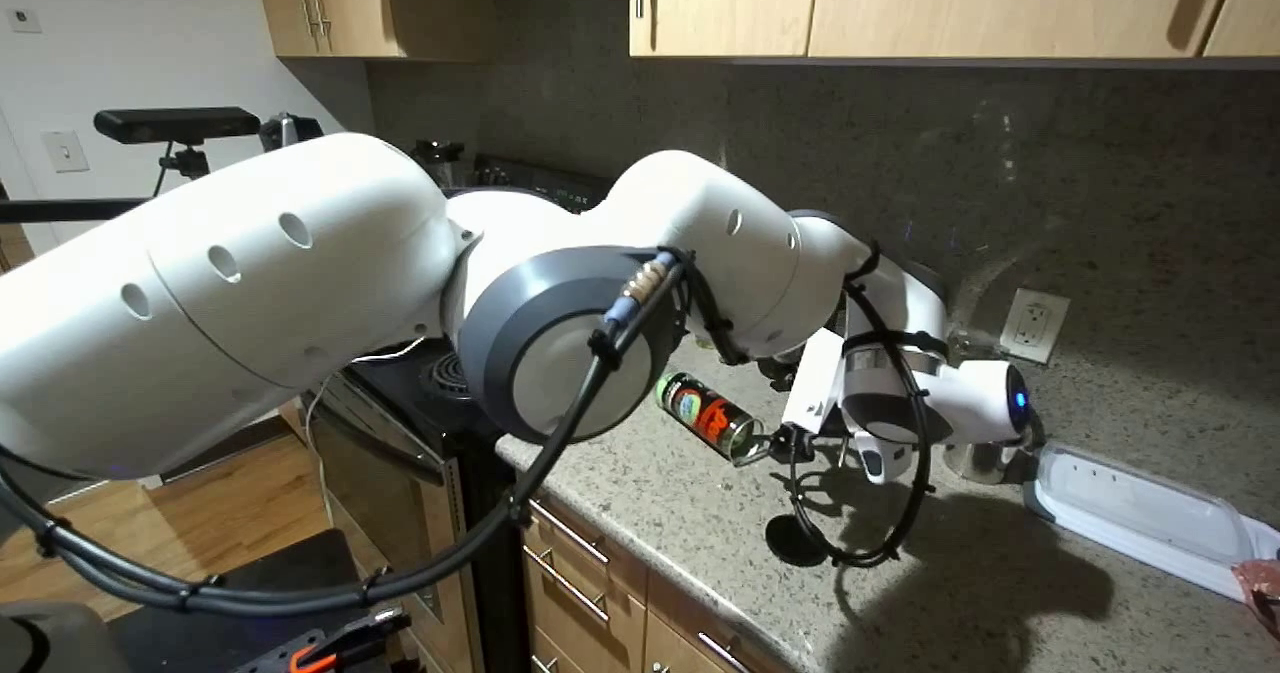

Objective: Place the container on its side

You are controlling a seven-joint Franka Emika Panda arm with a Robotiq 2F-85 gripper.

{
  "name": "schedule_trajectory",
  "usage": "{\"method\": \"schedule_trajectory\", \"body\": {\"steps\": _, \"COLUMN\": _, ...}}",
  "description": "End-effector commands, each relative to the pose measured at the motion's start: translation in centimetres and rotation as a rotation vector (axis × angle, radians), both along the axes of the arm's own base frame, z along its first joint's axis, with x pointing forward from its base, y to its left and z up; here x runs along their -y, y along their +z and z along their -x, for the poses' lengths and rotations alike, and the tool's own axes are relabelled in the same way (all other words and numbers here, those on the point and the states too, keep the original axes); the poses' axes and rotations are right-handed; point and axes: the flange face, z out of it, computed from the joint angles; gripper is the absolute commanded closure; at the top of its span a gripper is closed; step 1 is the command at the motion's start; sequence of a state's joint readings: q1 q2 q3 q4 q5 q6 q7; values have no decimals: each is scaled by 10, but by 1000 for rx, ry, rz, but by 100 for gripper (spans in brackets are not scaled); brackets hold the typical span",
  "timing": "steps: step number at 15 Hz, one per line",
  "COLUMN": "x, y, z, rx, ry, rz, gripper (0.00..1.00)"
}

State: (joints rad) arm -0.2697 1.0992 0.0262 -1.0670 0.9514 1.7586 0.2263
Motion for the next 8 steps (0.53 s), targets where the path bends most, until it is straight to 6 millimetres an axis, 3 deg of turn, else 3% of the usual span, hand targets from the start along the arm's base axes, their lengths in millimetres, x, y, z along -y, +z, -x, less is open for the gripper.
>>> {"method": "schedule_trajectory", "body": {"steps": 1, "x": -22, "y": 29, "z": 16, "rx": 43, "ry": 53, "rz": 70, "gripper": 0}}
{"method": "schedule_trajectory", "body": {"steps": 8, "x": -62, "y": 63, "z": 46, "rx": 159, "ry": 231, "rz": 163, "gripper": 0}}
